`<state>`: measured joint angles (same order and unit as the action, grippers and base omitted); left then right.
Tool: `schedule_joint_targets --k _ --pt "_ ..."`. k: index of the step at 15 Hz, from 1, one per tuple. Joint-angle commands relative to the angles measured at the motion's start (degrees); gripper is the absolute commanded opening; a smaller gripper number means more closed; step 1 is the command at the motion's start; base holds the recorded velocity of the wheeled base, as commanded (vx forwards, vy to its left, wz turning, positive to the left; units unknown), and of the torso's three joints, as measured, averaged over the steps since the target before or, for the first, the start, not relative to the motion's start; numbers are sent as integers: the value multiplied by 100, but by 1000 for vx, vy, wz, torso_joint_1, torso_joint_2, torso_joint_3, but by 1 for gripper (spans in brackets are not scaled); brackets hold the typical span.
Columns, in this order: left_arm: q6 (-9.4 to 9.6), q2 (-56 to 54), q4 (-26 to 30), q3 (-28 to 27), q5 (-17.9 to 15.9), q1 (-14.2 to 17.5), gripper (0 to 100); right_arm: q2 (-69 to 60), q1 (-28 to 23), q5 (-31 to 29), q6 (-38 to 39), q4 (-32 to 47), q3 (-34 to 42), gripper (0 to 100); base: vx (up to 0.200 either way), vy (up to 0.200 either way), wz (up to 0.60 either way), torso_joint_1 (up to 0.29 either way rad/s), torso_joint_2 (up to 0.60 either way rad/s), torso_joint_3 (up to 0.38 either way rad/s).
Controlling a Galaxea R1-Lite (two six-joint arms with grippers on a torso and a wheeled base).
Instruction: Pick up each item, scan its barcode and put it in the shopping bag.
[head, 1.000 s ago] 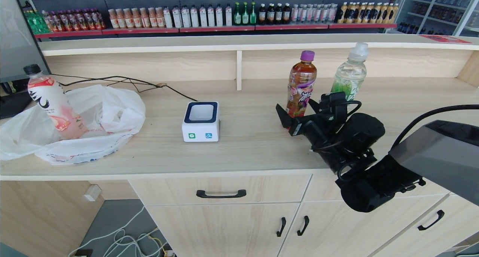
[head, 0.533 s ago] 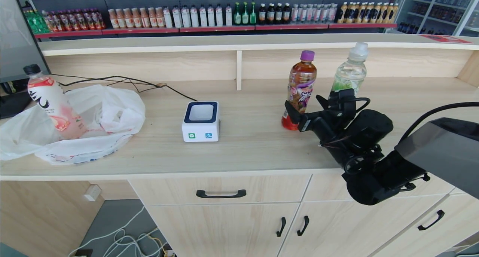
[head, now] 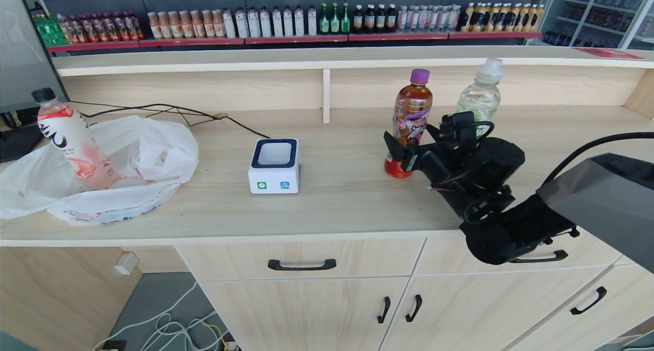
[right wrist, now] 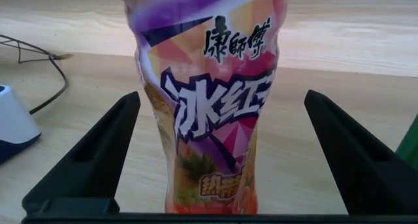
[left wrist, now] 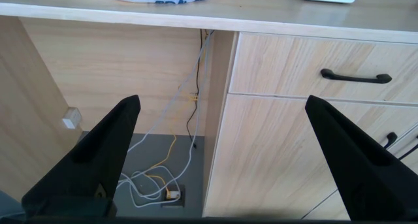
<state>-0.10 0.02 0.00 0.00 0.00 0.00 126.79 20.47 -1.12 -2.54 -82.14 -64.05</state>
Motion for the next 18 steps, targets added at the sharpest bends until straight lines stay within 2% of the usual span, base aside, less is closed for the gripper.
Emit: schedule_joint_targets --k 1,5,11,18 --pt "-8 -2 0 0 0 0 100 -6 10 -11 -1 119 -213 100 0 0 0 0 0 0" --pt "-8 -2 0 0 0 0 100 -93 98 24 7 664 -319 100 0 0 0 0 0 0" --pt "-8 -2 0 0 0 0 100 -137 19 95 25 1007 -477 100 0 0 0 0 0 0" --pt "-8 -2 0 0 0 0 100 -93 36 95 25 1596 -1127 100 0 0 0 0 0 0"
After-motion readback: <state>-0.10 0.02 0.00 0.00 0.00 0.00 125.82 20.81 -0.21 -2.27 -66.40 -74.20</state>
